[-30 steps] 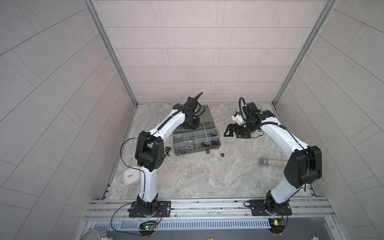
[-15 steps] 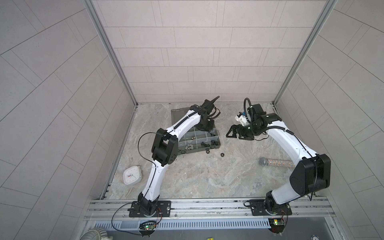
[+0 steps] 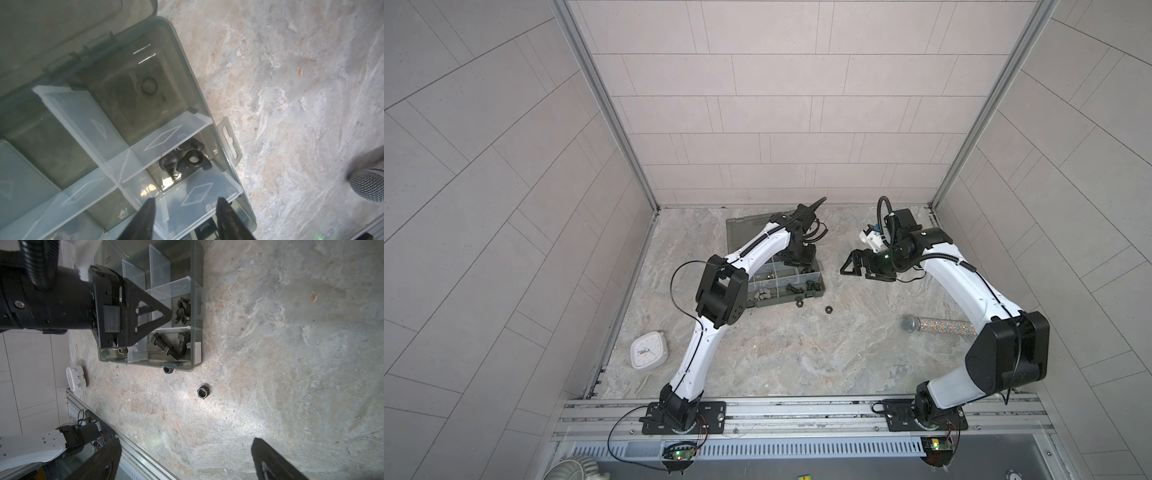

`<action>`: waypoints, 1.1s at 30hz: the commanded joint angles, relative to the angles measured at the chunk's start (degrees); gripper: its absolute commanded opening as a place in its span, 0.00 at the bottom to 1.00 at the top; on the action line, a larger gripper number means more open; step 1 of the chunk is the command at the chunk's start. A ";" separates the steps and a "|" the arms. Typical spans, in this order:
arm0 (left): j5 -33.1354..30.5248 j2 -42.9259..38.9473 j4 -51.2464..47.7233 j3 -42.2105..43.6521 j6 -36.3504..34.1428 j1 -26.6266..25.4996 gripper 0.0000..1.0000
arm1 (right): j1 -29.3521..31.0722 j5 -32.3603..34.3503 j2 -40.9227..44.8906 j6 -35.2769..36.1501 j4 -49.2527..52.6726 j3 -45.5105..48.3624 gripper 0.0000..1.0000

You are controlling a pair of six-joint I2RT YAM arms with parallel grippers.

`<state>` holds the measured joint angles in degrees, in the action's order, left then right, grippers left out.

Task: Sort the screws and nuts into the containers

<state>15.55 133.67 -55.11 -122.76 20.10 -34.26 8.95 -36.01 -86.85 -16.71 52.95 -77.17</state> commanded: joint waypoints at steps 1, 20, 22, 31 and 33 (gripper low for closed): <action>-1.07 -0.51 -2.09 -2.61 -0.84 -0.04 0.64 | -0.08 -0.78 1.55 0.61 0.23 0.28 0.99; -8.04 -49.86 11.99 53.03 4.69 17.45 0.71 | 16.32 -0.11 -6.46 -0.31 -2.36 -10.89 0.99; -10.69 -53.74 11.70 57.72 5.39 17.70 0.71 | 17.84 0.35 -7.82 -0.47 -2.26 -12.56 0.99; -12.72 -58.27 16.54 72.74 4.59 23.49 0.74 | 20.99 -0.46 -10.56 -3.23 -5.38 -14.08 0.99; -11.69 -56.14 16.20 72.93 3.47 25.47 0.74 | 21.24 -0.37 -10.23 -3.82 -6.28 -13.40 0.99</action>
<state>3.79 75.81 -40.34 -50.57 24.95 -10.92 29.67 -36.82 -97.25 -19.46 47.81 -90.15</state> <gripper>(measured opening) 0.742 0.992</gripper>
